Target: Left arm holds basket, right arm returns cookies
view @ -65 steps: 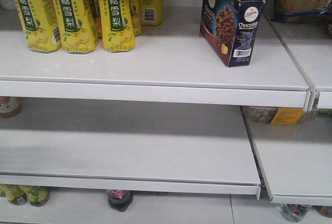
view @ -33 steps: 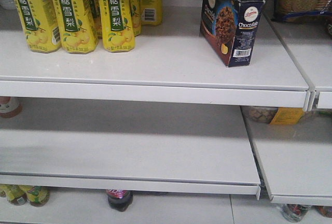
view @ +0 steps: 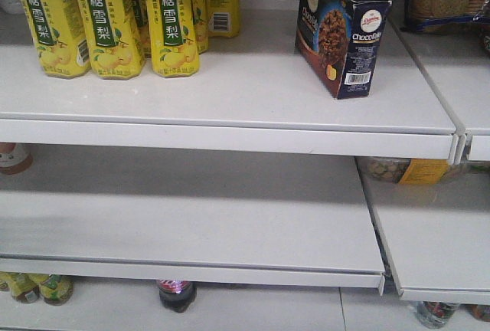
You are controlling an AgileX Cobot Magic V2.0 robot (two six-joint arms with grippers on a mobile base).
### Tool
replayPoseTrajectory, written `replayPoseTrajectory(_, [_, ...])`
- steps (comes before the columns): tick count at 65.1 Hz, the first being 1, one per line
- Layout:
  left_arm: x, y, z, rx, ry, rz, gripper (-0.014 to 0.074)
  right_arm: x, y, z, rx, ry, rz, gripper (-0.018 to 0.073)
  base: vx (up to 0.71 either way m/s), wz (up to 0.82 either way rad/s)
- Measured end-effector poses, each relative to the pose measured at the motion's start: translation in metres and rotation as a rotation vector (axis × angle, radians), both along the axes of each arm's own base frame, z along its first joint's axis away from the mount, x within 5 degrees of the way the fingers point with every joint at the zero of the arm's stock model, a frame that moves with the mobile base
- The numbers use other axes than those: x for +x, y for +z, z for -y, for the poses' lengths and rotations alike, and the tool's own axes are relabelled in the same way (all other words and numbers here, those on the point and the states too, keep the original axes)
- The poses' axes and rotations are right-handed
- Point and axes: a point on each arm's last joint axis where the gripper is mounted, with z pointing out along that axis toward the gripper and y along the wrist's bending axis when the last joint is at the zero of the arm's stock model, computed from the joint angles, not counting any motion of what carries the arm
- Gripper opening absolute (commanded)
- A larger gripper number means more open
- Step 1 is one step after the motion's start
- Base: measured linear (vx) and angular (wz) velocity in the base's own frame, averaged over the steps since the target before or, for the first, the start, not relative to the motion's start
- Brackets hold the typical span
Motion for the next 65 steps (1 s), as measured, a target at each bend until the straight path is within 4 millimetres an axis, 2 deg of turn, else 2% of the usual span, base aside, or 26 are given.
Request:
replayPoseTrajectory(11, [0.0,0.0,0.0,0.0,0.0,-0.001,-0.0003,0.004,-0.001,-0.004,-0.05,-0.06,0.068,-0.0006,0.0,0.0])
replayPoseTrajectory(21, [0.0,0.0,0.0,0.0,0.0,-0.001,-0.0003,0.016,-0.019,-0.007,-0.061,-0.116,0.082,-0.0006,0.0,0.0])
replayPoseTrajectory(37, [0.0,0.0,0.0,0.0,0.0,-0.002,-0.0003,0.04,-0.071,-0.006,-0.008,-0.171,0.058,-0.0006,0.0,0.0])
replayPoseTrajectory(52, [0.0,0.0,0.0,0.0,0.0,-0.002,-0.0003,0.05,-0.121,-0.004,0.033,-0.176,0.018,-0.0006,0.0,0.0])
replayPoseTrajectory(58, [0.0,0.0,0.0,0.0,0.0,-0.002,-0.0003,0.048,-0.131,-0.004,0.045,-0.176,0.021,-0.0006,0.0,0.0])
replayPoseTrajectory(65, [0.0,0.0,0.0,0.0,0.0,-0.002,-0.0003,0.046,-0.133,-0.005,0.043,-0.175,0.025,-0.0006,0.0,0.0])
